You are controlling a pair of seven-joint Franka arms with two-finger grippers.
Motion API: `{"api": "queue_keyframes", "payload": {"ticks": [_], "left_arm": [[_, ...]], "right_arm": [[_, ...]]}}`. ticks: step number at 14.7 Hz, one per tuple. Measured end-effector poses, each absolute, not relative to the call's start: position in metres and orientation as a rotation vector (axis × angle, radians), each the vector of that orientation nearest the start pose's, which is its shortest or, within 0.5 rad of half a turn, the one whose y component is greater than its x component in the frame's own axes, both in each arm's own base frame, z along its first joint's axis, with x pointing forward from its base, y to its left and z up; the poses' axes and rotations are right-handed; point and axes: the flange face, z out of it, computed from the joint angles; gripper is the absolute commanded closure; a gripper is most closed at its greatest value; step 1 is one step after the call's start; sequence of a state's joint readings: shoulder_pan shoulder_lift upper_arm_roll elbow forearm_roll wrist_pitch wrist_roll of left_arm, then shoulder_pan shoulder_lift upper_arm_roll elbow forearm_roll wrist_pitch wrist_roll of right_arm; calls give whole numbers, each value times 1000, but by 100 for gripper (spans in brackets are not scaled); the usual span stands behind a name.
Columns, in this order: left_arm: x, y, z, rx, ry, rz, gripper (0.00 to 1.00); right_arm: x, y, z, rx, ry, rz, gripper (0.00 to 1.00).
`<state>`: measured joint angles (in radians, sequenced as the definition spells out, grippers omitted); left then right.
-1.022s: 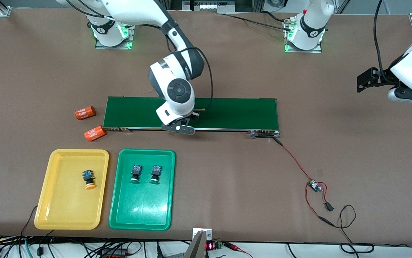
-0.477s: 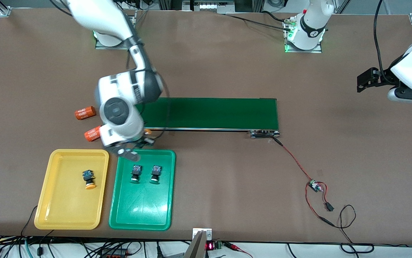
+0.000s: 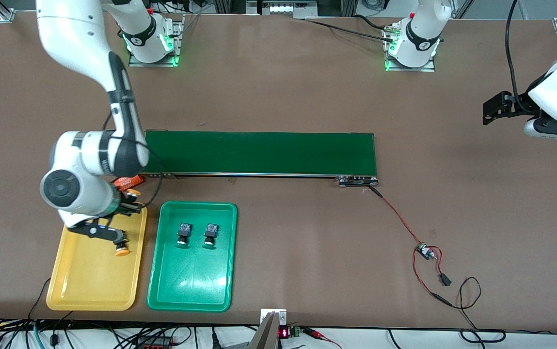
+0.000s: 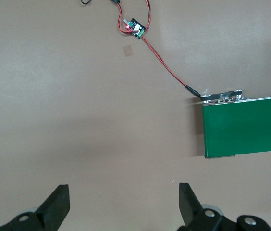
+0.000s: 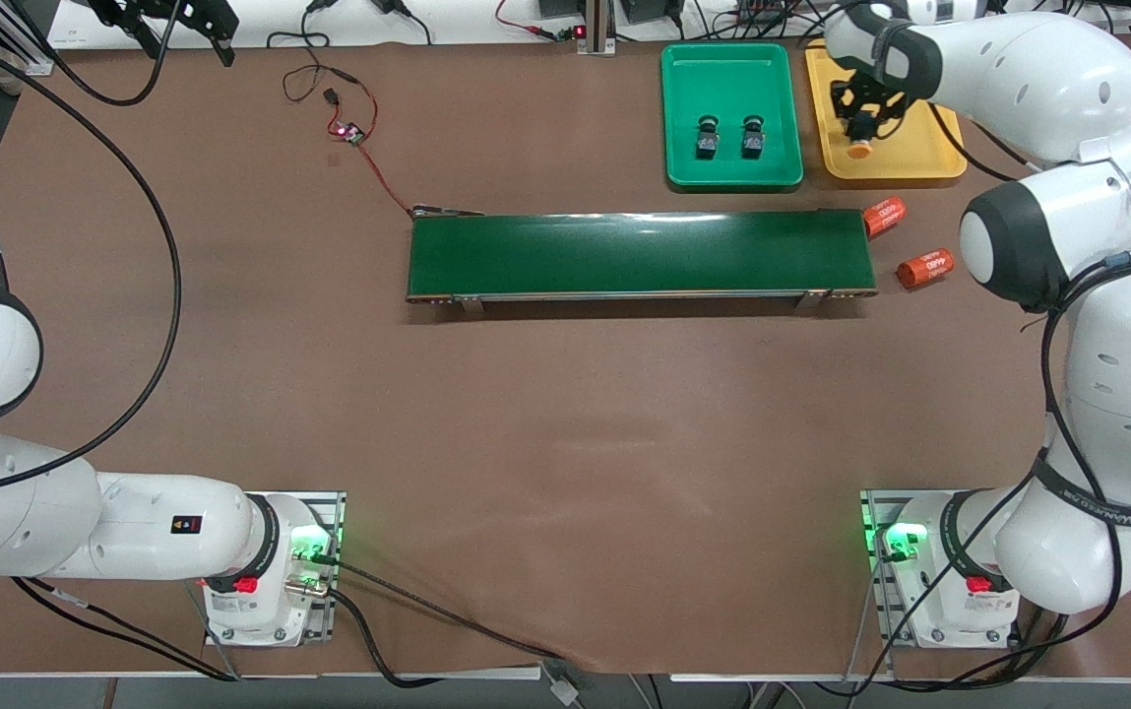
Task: Sort buttons by color to trays
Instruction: 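Carry the button into the yellow tray and open the right gripper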
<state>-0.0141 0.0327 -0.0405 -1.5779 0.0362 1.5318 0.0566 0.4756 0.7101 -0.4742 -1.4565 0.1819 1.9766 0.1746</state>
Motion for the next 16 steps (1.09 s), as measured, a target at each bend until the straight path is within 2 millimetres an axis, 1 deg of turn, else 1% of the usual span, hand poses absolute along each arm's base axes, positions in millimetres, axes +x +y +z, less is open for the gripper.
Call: {"api": "queue_keyframes", "payload": {"ticks": [2, 4, 6, 10, 13, 16], "left_arm": [[559, -26, 600, -3100, 174, 123, 0], [559, -26, 600, -3100, 174, 123, 0], [559, -26, 600, -3100, 175, 123, 0], [559, -26, 600, -3100, 176, 123, 0], [559, -26, 600, -3100, 177, 123, 0], [559, -26, 600, -3100, 177, 123, 0]], "right_arm": [[704, 36, 279, -3287, 202, 170, 92], [709, 11, 270, -3295, 114, 141, 92], [714, 0, 264, -3304, 52, 91, 92], [730, -14, 247, -3338, -122, -130, 92], [731, -26, 230, -3352, -168, -141, 91], [729, -48, 224, -3357, -167, -119, 91]]}}
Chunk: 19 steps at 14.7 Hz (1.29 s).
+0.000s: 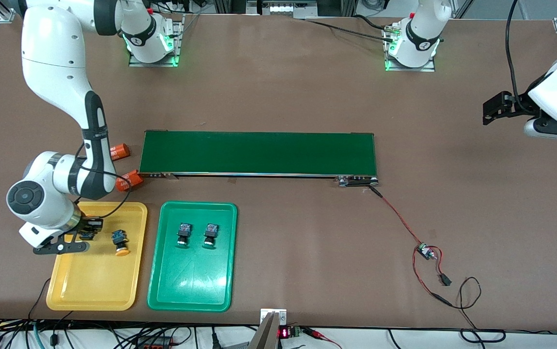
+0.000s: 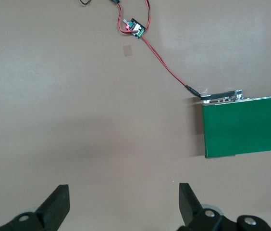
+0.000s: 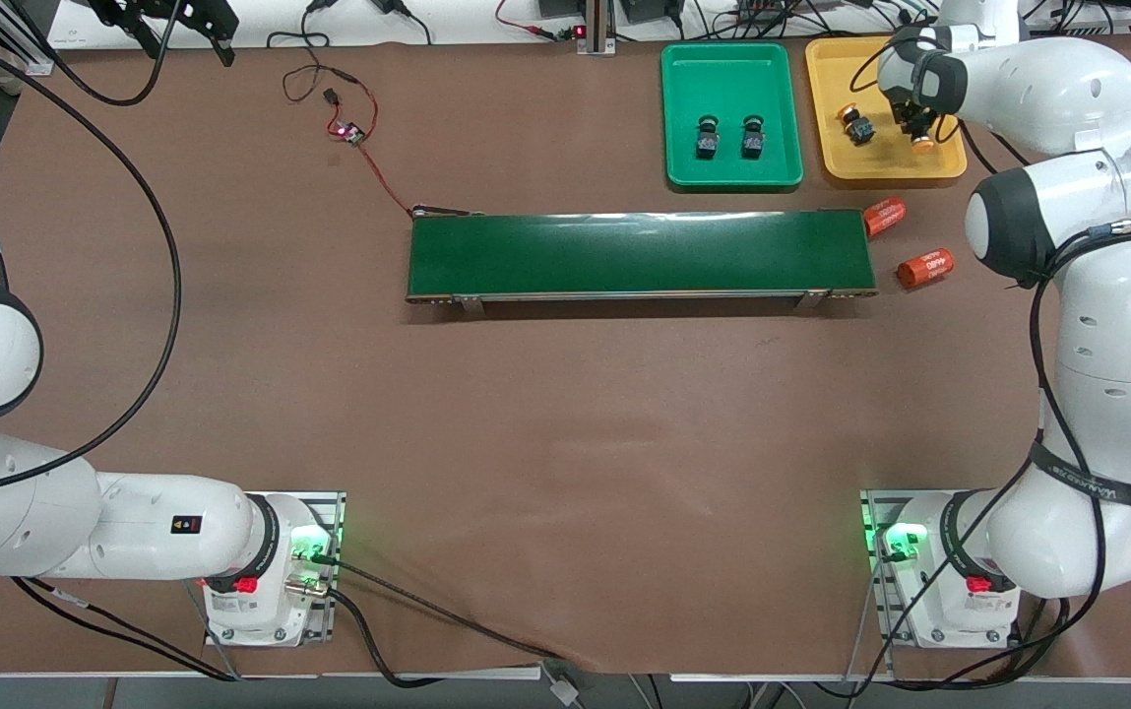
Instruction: Sort buttons by color to trays
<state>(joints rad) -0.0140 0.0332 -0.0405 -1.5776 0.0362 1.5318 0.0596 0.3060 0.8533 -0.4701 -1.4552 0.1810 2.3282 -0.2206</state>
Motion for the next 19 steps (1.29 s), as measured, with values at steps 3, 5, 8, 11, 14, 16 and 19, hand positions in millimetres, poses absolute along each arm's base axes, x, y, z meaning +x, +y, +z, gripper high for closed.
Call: {"api": "queue_keyframes", "payload": {"ticks": [3, 5, 8, 11, 14, 16, 19], "left_arm": [[559, -26, 600, -3099, 177, 123, 0], [559, -26, 600, -3099, 177, 123, 0], [559, -26, 600, -3099, 177, 123, 0], [559, -26, 600, -3099, 177, 123, 0], [559, -26, 600, -3100, 177, 123, 0], [559, -26, 600, -3100, 177, 123, 0], [559, -26, 600, -3100, 177, 123, 0]], "right_arm": [[729, -52, 220, -3355, -173, -115, 16], [730, -43, 217, -3343, -191, -129, 0], [733, -34, 220, -3312, -174, -159, 0], [738, -30, 244, -3281, -143, -182, 0], [734, -23, 310, -3228, -126, -124, 0], [727, -17, 365, -3187, -129, -101, 0], [715, -8, 420, -3143, -151, -38, 0]]}}
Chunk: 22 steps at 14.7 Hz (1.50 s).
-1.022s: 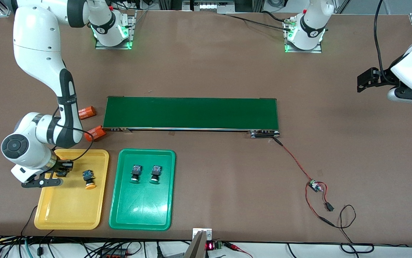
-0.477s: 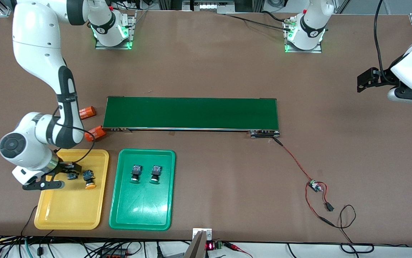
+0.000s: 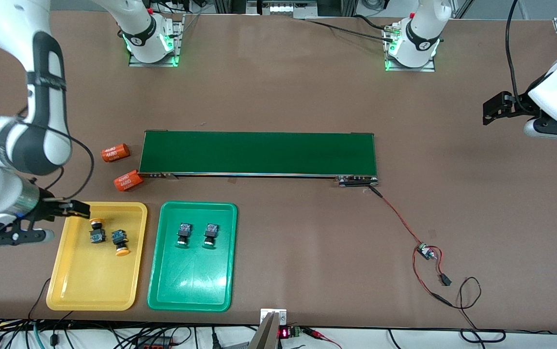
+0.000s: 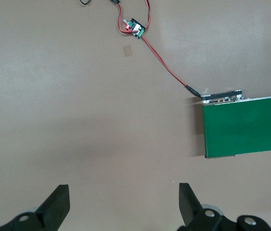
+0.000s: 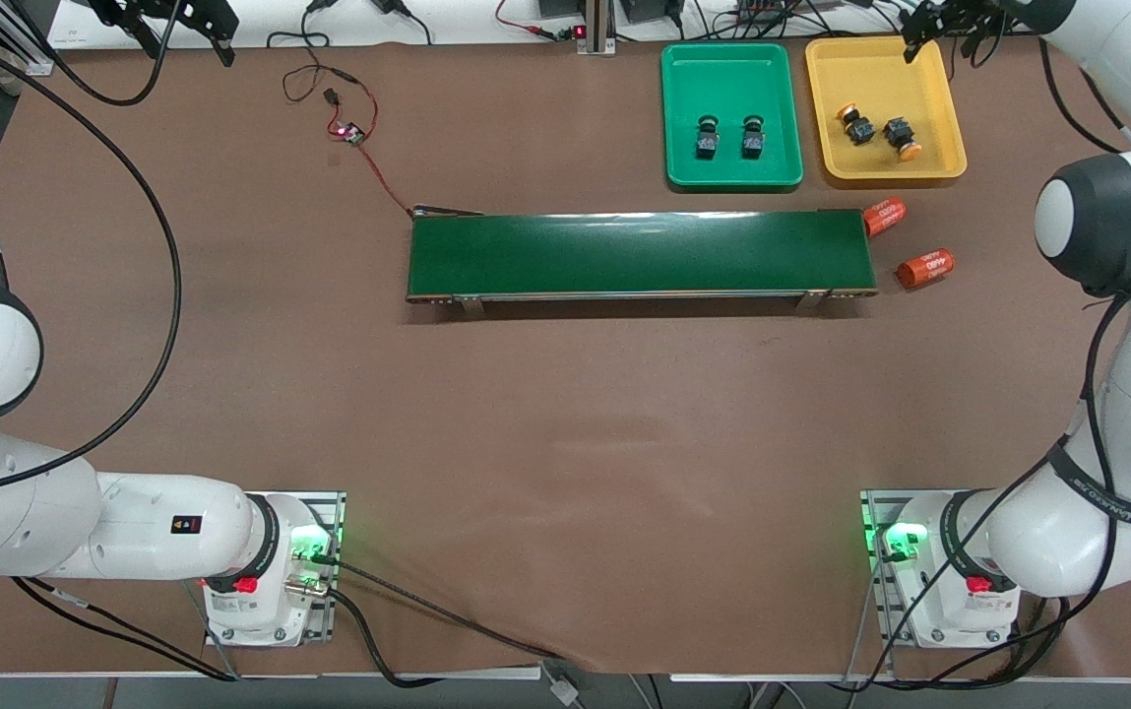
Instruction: Sort buttons by color to trays
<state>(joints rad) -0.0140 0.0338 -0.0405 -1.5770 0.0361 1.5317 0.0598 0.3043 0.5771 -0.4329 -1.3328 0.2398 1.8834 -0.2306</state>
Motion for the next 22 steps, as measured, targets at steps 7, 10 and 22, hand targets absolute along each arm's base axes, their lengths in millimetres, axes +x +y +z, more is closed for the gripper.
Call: {"api": "queue_keyframes", "payload": {"ticks": [7, 10, 22], "left_arm": [[559, -26, 600, -3100, 177, 123, 0], [559, -26, 600, -3100, 177, 123, 0], [559, -26, 600, -3100, 177, 123, 0]], "right_arm": [[685, -12, 501, -3093, -157, 84, 0], [657, -39, 543, -3101, -141, 132, 0], [600, -68, 568, -3153, 48, 177, 0]]}}
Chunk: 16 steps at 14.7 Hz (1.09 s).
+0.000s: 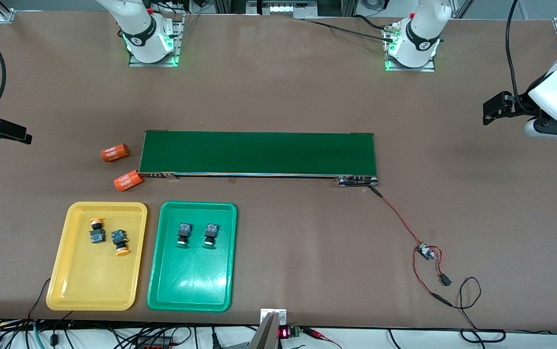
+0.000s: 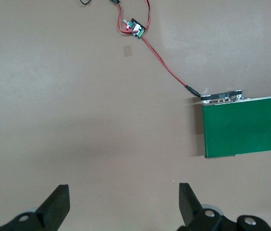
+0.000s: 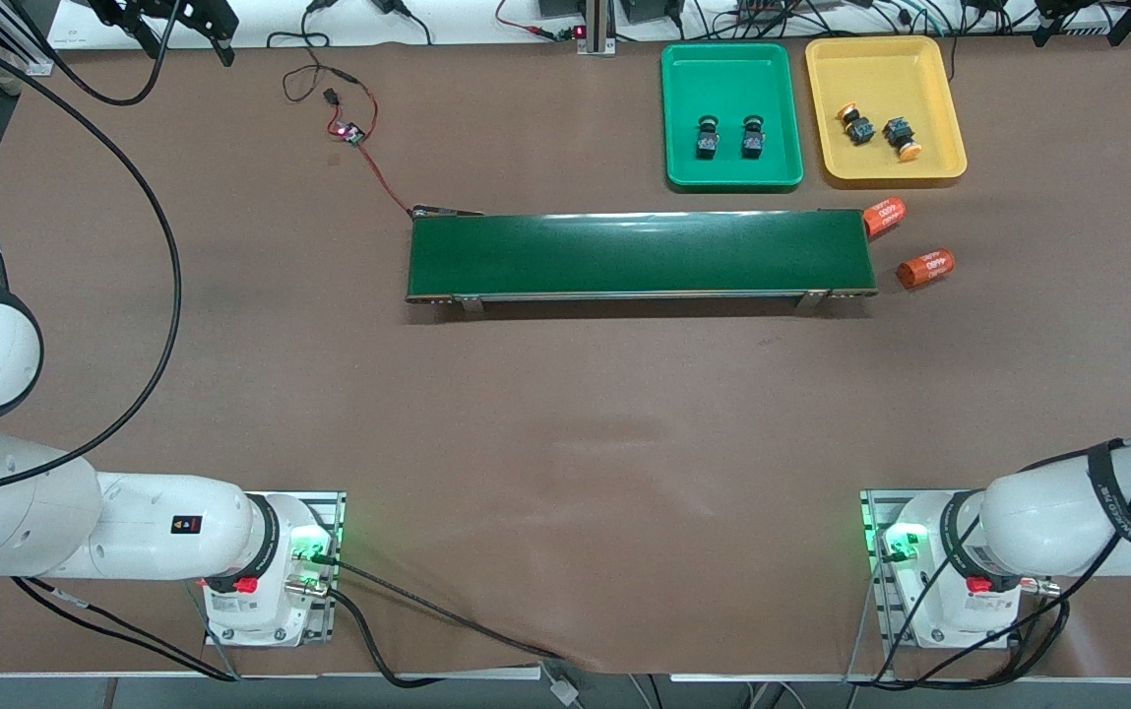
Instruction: Sort buttons by color to trays
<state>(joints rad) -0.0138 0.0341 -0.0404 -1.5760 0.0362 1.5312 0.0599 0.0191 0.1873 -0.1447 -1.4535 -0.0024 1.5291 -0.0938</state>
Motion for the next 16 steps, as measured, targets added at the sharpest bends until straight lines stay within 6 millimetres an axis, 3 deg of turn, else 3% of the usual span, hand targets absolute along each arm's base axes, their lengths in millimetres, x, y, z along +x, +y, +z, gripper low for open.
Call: {"api": "queue_keyframes", "payload": {"ticks": [7, 12, 16], "left_arm": [[559, -26, 600, -3100, 177, 123, 0], [559, -26, 600, -3100, 177, 123, 0], [559, -26, 600, -3100, 177, 123, 0]], "right_arm": [[566, -64, 581, -3146, 57, 99, 0], [563, -50, 587, -3145, 74, 83, 0], [561, -51, 589, -3145, 78, 82, 0]]}}
